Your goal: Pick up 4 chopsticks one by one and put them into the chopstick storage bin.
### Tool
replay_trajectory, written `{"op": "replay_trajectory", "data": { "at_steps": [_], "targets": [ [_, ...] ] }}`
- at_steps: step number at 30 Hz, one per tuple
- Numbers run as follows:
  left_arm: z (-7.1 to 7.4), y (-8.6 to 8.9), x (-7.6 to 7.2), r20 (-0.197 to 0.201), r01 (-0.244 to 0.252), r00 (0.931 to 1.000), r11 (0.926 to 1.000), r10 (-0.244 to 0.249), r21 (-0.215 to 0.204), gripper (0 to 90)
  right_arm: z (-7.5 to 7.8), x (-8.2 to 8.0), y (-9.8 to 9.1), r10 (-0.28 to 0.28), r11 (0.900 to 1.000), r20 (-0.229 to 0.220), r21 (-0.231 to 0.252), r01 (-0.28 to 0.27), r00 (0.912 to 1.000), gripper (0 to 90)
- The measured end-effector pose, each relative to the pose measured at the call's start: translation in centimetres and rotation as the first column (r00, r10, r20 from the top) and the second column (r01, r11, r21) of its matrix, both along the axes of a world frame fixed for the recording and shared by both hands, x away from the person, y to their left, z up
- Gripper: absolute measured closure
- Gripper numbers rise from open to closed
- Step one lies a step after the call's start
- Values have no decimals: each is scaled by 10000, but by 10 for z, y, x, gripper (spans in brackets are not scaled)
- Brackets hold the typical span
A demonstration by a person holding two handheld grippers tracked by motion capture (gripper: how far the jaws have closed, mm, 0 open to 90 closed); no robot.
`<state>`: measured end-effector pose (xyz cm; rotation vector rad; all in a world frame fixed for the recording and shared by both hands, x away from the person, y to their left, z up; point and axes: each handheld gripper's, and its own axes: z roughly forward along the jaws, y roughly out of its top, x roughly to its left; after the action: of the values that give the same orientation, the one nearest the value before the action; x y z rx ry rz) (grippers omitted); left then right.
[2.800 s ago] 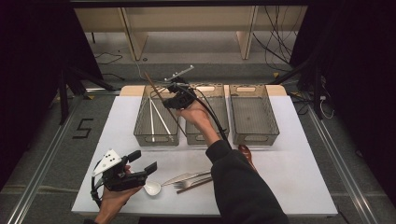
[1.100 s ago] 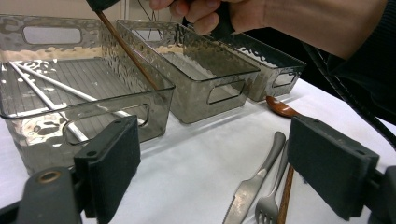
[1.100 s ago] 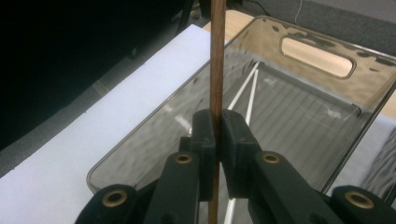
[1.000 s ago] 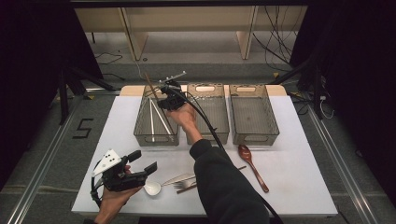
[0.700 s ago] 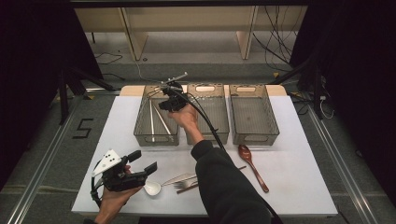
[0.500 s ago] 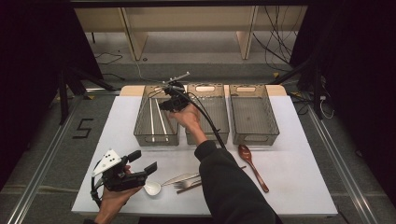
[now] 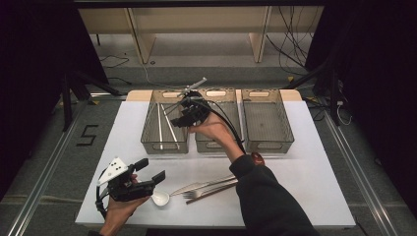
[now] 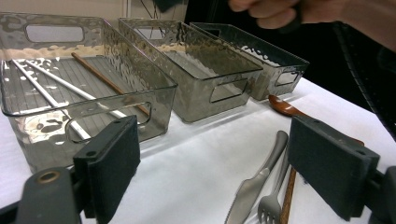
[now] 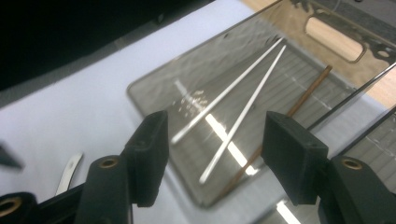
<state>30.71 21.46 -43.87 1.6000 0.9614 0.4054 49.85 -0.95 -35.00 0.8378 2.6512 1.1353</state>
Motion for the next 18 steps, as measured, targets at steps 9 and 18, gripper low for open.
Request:
{"op": "replay_trajectory", "data": {
  "at_steps": [9, 18],
  "targets": [
    [0, -1, 0, -24, -12, 10000, 10000, 12, 28, 167, 1, -34, -31, 512, 9987, 296, 36, -513, 9983, 383],
    [0, -1, 0, -33, -16, 10000, 10000, 16, 78, 167, -5, -60, -56, 1002, 9950, 413, -88, -999, 9941, 358]
  ]
}}
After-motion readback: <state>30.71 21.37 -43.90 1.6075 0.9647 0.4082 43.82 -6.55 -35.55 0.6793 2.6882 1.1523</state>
